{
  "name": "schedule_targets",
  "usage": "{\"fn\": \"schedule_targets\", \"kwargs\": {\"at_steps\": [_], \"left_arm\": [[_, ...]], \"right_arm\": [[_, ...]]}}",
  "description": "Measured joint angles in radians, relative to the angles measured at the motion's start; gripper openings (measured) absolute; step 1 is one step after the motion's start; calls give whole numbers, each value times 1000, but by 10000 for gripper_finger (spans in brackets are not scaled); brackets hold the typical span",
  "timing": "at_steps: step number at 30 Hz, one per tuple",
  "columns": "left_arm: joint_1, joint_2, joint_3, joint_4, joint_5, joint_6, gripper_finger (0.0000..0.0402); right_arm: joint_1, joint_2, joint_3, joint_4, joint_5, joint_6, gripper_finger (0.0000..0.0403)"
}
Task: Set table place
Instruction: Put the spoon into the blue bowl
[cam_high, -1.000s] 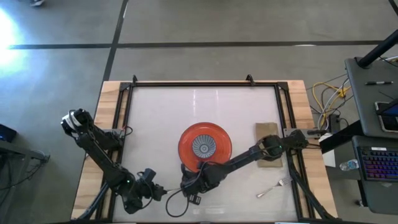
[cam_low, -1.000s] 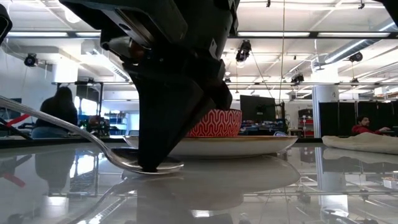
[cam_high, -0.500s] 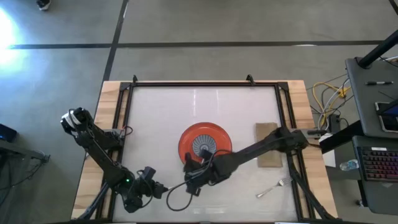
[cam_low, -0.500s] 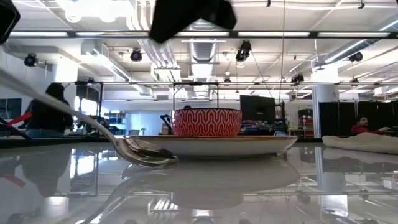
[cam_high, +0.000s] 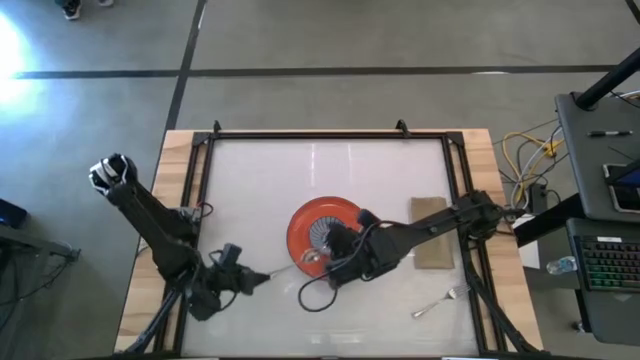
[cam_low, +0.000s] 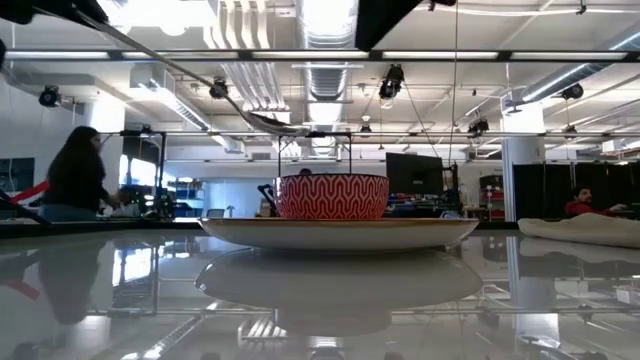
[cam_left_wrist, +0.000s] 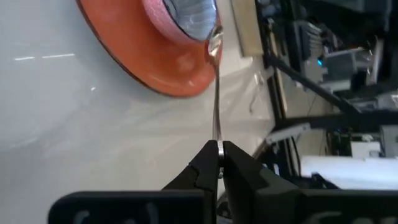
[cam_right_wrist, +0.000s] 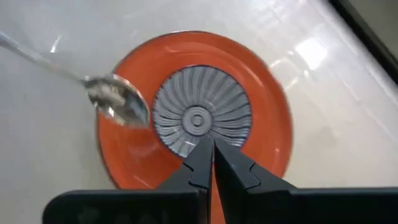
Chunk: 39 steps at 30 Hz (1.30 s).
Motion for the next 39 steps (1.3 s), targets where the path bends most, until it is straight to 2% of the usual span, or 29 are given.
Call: {"fn": "schedule_targets", "kwargs": {"at_steps": [7,14,21,26,32,39], "left_arm": [[119,-74,-7,-32,61,83,0],[280,-92,-10,-27,271,189,0],[429,-108,-9,2,406,260,0],[519,-106,-9,1,509,285,0],[580,-68,-10,6,602,299,0],[628,14,-11,135,661,331,0]], "right_arm": [[38,-197,-150,11,81,149,8],[76,-395,-374,104,145,295,8],[111,-509,-576,231,189,413,8],[135,-522,-652,298,190,447,8],[152,-510,-672,316,190,465,9],[152,-505,-672,317,191,464,8]]}}
